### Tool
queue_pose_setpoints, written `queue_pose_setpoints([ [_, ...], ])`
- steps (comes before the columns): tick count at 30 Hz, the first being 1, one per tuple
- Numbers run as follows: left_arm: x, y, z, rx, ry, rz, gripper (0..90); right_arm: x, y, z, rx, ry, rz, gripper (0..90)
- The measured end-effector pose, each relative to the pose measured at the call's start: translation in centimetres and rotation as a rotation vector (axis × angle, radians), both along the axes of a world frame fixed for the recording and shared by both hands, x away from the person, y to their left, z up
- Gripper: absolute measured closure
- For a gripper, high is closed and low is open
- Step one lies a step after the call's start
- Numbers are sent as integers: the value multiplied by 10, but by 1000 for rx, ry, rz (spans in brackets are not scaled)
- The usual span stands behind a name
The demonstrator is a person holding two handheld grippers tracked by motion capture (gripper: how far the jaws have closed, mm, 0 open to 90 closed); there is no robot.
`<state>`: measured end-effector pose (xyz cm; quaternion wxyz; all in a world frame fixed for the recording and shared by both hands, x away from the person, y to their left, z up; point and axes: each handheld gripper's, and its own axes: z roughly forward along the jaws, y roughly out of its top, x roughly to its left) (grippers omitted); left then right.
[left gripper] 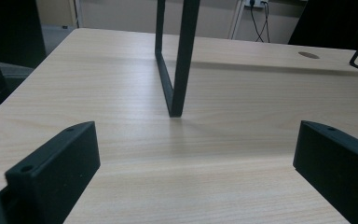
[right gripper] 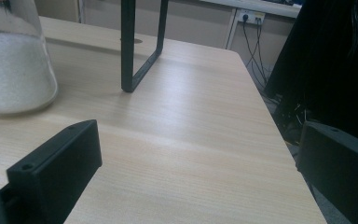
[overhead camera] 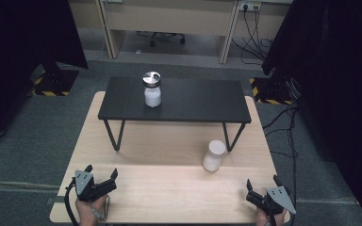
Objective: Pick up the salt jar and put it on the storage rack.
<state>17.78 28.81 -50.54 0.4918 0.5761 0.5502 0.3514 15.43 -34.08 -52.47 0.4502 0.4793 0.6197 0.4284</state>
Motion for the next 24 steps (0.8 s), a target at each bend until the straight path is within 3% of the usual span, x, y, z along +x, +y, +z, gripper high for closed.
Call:
queue_pose_setpoints([
  [7,-1,4,-2,-8,5,12,0,0,1,0,-5,2,-1,2],
  [24,-1,0,-3,21,10,13,0,-1,1,-1,-13,-6,6,2],
])
